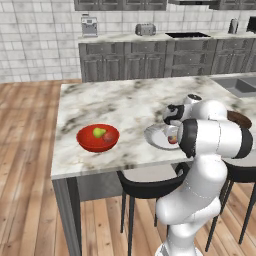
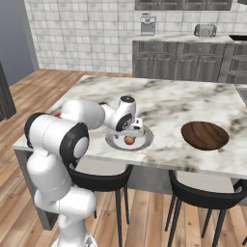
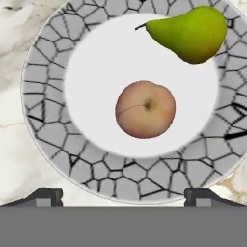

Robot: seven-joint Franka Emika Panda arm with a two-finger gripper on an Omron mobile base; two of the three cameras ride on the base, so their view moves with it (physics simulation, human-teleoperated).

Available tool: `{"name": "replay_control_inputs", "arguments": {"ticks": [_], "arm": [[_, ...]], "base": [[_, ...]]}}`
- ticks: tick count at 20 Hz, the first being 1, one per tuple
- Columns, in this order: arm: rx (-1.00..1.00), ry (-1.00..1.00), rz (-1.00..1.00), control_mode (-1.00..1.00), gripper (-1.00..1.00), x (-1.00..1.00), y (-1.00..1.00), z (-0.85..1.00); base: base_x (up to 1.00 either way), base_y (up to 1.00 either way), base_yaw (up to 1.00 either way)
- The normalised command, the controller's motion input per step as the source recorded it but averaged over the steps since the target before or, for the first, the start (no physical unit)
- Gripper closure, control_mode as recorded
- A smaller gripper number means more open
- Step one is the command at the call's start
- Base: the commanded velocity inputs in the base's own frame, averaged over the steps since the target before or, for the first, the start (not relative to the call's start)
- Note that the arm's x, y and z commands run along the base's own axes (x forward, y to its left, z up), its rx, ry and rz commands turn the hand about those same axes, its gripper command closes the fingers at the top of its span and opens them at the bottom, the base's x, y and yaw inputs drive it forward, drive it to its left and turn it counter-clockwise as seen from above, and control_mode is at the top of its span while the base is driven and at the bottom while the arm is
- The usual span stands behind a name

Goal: Take the fruits from the plate on the dining counter and place two fruits in each bowl.

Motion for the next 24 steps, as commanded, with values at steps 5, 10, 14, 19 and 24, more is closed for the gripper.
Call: {"name": "replay_control_inputs", "arguments": {"ticks": [5,10,14,19,24], "arm": [[0.09,0.0,-0.07,-1.0,-1.0,0.21,-0.11,-0.12],[-0.02,0.0,0.0,-1.0,-1.0,0.31,0.01,-0.09],[-0.04,0.0,0.0,-1.0,-1.0,0.16,0.01,-0.23],[-0.01,0.0,0.0,-1.0,-1.0,0.19,0.0,-0.2],[0.0,0.0,0.0,-1.0,-1.0,0.14,0.0,-0.18]], "base": [[0.0,0.0,0.0],[0.0,0.0,0.0],[0.0,0.0,0.0],[0.0,0.0,0.0],[0.0,0.0,0.0]]}}
